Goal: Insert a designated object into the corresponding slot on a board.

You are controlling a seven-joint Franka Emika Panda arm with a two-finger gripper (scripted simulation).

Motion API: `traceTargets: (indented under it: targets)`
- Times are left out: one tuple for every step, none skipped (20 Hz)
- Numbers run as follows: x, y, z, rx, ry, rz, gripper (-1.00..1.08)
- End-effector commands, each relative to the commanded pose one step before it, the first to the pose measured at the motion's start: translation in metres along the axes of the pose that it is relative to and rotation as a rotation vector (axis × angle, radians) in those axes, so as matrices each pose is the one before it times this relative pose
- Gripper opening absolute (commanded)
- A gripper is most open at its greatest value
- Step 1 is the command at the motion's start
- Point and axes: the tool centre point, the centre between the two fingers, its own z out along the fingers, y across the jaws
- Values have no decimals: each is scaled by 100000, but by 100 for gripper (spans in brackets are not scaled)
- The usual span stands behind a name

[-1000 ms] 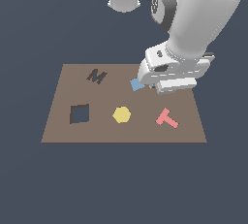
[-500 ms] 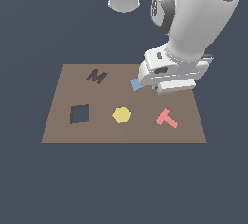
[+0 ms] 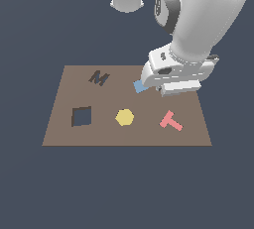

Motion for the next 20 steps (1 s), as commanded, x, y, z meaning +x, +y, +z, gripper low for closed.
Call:
traceTargets:
  targets:
    - [-55, 4, 12, -5, -33, -282, -100]
    - [-57, 11, -1, 0, 0, -372, -100]
    - [-80, 12, -2, 0, 1, -526, -100]
    - [-102, 17, -2, 1, 1, -673, -100]
    - [-125, 19, -3, 1, 1, -826, -100]
    - [-148, 25, -3, 1, 1, -972, -100]
    - [-170, 26, -3, 1, 1, -1122, -100]
    - [-192, 32, -4, 1, 1, -1266, -100]
    - [-214, 34, -4, 1, 2, -1412, -100]
    - [-236, 38, -5, 1, 2, -1555, -100]
    - [-258, 42, -5, 1, 2, -1695, -100]
    - [-279, 45, -5, 1, 2, -1835, -100]
    - [-300, 49, -6, 1, 2, -1971, -100]
    - [-320, 52, -6, 1, 2, -2106, -100]
    - [-340, 56, -6, 1, 2, -2237, -100]
    - [-360, 59, -7, 1, 2, -2366, -100]
    - [-379, 63, -7, 1, 2, -2492, -100]
    - [-397, 66, -7, 1, 2, -2614, -100]
    - [-416, 69, -7, 1, 2, -2734, -100]
    - [-433, 72, -8, 1, 2, -2849, -100]
